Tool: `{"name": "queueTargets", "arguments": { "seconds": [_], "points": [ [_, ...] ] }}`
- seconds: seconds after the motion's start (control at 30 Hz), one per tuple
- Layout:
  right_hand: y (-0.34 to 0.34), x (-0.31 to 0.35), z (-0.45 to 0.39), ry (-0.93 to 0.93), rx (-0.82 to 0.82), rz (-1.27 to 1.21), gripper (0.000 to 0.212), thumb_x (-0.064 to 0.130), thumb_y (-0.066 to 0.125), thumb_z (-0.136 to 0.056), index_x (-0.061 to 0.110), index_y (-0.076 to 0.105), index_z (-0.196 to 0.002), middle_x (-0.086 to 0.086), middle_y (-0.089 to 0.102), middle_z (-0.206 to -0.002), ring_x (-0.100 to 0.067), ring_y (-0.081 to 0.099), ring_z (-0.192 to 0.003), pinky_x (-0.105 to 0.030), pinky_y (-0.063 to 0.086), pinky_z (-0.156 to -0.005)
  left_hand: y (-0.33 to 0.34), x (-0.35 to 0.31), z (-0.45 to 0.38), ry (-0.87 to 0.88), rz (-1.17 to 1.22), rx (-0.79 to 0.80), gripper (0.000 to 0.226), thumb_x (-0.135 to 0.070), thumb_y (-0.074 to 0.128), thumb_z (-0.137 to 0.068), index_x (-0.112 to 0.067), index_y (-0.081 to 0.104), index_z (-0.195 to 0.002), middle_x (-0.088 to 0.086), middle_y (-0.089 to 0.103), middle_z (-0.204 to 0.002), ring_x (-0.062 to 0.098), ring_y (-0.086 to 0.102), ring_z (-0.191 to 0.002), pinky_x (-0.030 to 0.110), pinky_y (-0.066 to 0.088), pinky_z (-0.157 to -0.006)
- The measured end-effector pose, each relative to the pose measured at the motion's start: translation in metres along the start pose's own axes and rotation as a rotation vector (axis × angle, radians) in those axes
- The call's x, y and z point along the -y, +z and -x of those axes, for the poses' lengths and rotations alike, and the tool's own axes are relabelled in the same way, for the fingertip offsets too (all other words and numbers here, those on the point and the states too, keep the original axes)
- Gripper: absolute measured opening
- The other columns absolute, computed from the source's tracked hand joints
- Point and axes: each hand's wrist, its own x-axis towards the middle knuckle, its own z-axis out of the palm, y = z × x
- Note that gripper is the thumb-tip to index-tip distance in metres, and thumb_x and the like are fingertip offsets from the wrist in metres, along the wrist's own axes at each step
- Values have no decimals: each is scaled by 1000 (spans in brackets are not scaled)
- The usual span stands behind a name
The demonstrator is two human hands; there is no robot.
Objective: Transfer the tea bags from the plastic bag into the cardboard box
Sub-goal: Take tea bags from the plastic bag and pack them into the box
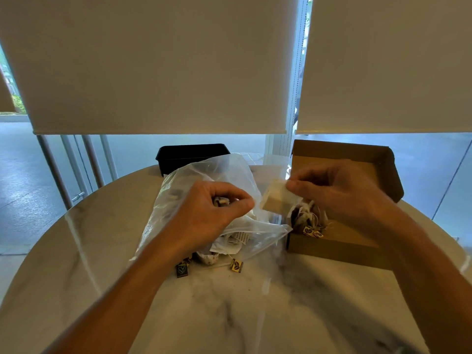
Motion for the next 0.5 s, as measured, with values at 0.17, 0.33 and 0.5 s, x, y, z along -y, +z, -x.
{"name": "queueTargets", "arguments": {
  "seconds": [0.17,0.33,0.5],
  "points": [
    [-60,-27,1,108,-158,223,20,18,67,-84,32,64,-71,10,62,-78,-7,54,-75,-26,39,-68,3,5,-2,-25,6,-33,4,-28,71,-79,-26,74,-82,-11,70,-73,2,65,-71,9,48,-60],
    [-93,-75,1,288,-110,427,6,11,67,-85,17,66,-83,-1,61,-84,-20,55,-83,-31,37,-79,5,6,-2,-9,-26,-14,3,-28,71,-80,-28,74,-81,-12,70,-75,1,65,-69,7,44,-58],
    [-97,-105,-3,387,-112,465,6,12,68,-86,18,68,-85,-5,61,-95,-24,54,-94,-35,40,-87,6,6,-2,-10,-30,-14,4,-27,70,-81,-29,73,-81,-16,71,-78,0,65,-78,9,46,-64]
  ]
}}
